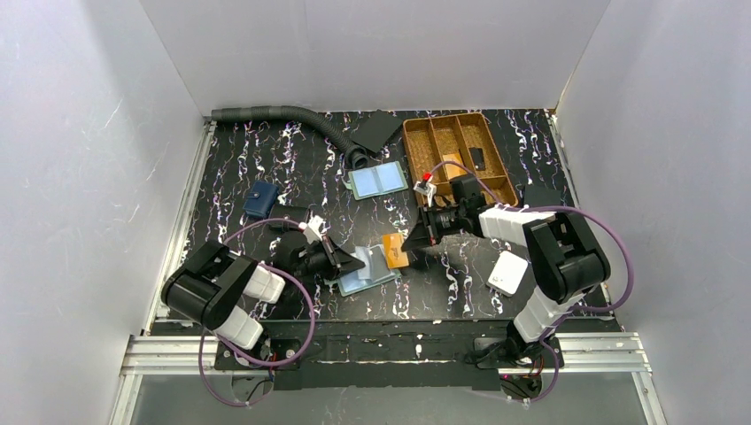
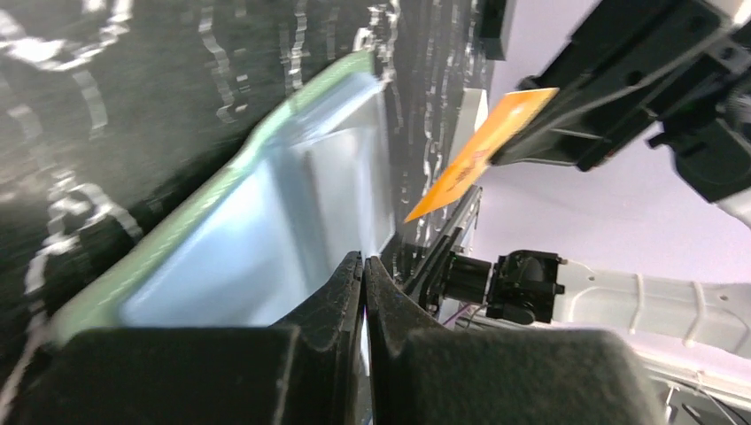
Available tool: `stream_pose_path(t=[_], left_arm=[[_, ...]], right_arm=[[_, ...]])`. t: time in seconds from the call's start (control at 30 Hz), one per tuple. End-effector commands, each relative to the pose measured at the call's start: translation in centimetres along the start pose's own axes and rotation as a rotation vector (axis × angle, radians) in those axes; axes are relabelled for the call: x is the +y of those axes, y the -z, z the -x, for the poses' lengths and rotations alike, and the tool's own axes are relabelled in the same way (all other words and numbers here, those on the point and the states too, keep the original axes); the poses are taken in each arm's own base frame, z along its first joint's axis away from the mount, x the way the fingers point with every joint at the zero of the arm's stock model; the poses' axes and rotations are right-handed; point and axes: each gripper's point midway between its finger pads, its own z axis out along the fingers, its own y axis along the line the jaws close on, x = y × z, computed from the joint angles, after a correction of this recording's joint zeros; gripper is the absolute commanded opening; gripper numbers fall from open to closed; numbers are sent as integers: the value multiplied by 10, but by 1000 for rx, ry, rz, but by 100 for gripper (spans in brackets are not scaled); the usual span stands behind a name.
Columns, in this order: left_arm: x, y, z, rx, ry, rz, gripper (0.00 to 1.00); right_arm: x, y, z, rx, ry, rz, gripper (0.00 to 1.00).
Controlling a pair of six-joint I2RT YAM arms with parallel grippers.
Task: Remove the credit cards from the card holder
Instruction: Place the credit card in the storage box.
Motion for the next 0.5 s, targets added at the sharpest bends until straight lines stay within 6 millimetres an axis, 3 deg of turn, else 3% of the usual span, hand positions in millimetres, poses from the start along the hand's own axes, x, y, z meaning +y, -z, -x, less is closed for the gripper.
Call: stream_pose_path(t=[0.0, 0.1, 0.23, 0.37, 0.47], left_arm=[[26, 11, -3, -20, 1, 80, 2], [31, 19, -7, -15, -19, 126, 5], [37, 34, -12, -9, -52, 205, 12], [44, 49, -15, -7, -87, 285, 23], [45, 57, -16, -8, -122, 317, 28]], right_arm=[[19, 18, 20, -3, 221, 7, 1], [25, 35, 32, -5, 340, -33, 1], [21, 74, 54, -45, 456, -173, 1], [10, 114, 95, -137, 520, -362, 1], [-11, 140, 132, -173, 486, -478, 1]])
